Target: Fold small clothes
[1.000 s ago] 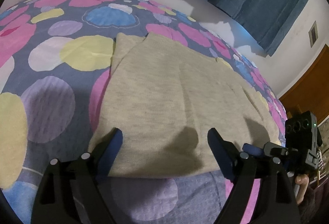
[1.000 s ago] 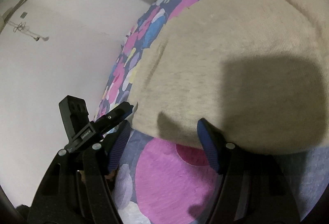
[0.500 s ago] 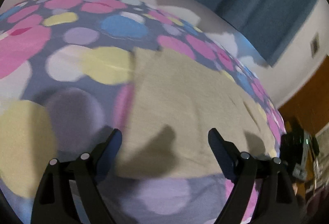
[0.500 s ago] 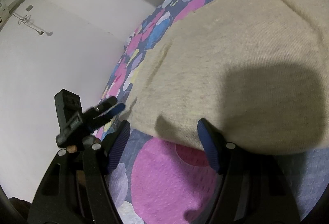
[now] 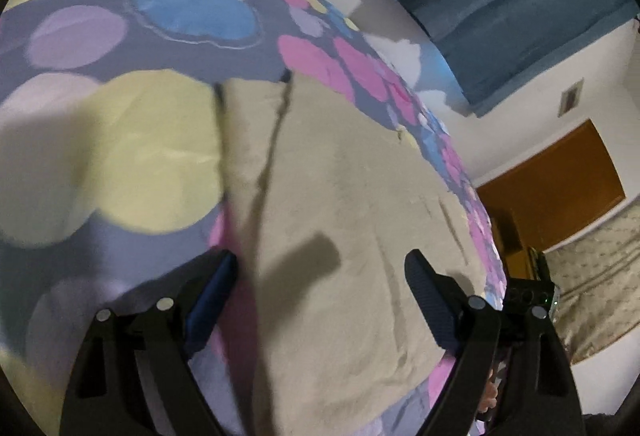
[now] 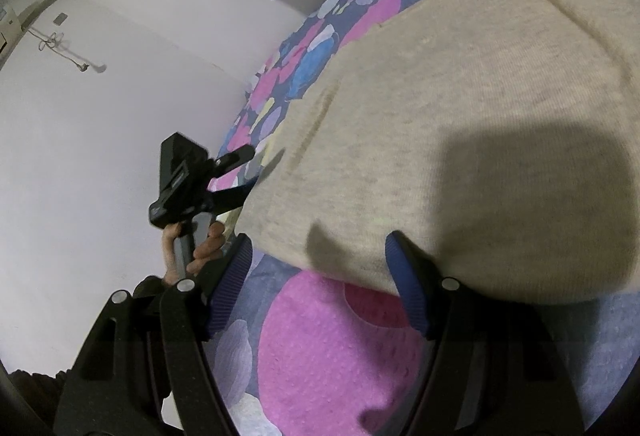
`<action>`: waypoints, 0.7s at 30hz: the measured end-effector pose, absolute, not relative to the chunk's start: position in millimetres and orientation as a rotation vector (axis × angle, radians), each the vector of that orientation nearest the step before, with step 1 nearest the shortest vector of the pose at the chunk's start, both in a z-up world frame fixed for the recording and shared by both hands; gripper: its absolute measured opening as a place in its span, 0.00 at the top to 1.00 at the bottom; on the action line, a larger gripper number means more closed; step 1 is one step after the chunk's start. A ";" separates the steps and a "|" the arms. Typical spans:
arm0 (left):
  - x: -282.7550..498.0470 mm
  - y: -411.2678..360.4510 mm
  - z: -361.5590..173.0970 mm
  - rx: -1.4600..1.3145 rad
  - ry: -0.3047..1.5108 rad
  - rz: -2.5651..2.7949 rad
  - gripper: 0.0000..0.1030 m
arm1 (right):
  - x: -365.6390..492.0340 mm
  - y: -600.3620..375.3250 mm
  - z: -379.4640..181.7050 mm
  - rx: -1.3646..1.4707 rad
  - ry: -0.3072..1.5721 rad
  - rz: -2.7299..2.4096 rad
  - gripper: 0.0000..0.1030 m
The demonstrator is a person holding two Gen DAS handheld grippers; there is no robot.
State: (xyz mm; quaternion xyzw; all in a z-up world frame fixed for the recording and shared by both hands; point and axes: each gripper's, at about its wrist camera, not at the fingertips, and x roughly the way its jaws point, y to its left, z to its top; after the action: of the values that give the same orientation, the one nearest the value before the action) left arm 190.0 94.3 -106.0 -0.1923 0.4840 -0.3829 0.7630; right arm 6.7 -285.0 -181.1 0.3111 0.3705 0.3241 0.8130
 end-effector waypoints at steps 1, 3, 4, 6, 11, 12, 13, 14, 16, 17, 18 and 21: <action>191.6 90.0 -103.7 -0.414 1.056 -0.847 0.20 | 6.5 -285.2 -181.0 0.666 0.790 0.693 0.33; 195.2 81.3 -103.5 -0.396 1.065 -0.856 0.27 | 6.1 -284.7 -180.7 0.667 0.789 0.695 0.33; 197.7 76.7 -105.2 -0.386 1.066 -0.853 0.31 | 6.0 -284.5 -180.6 0.668 0.788 0.695 0.32; 201.1 76.4 -103.9 -0.387 1.065 -0.848 0.33 | 6.1 -284.3 -180.6 0.669 0.788 0.698 0.32; 204.1 76.3 -101.1 -0.402 1.072 -0.851 0.35 | 5.9 -282.1 -179.4 0.664 0.784 0.706 0.29; 204.1 77.4 -101.4 -0.401 1.072 -0.844 0.39 | 6.0 -282.3 -179.2 0.665 0.784 0.707 0.29; 202.5 80.3 -101.0 -0.393 1.073 -0.840 0.43 | 6.2 -282.6 -179.2 0.669 0.783 0.709 0.29; 201.9 80.8 -100.3 -0.383 1.071 -0.834 0.45 | 6.3 -283.1 -179.4 0.672 0.782 0.711 0.29; 198.9 81.3 -98.5 -0.360 1.073 -0.818 0.49 | 6.3 -283.2 -179.6 0.675 0.782 0.712 0.29; 196.7 78.1 -96.2 -0.328 1.074 -0.802 0.50 | 6.4 -283.0 -179.6 0.674 0.782 0.712 0.29; 195.2 76.1 -95.2 -0.303 1.075 -0.790 0.57 | 6.4 -282.7 -179.5 0.674 0.782 0.713 0.29; 194.0 66.1 -94.9 -0.281 1.130 -0.765 0.85 | 5.8 -284.0 -179.3 0.687 0.774 0.720 0.29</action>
State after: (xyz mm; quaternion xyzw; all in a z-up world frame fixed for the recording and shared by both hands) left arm 194.0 66.1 -94.9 -0.1292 0.5204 -0.3522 0.7671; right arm 5.8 -284.0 -179.3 0.3214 0.3616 0.3369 0.8078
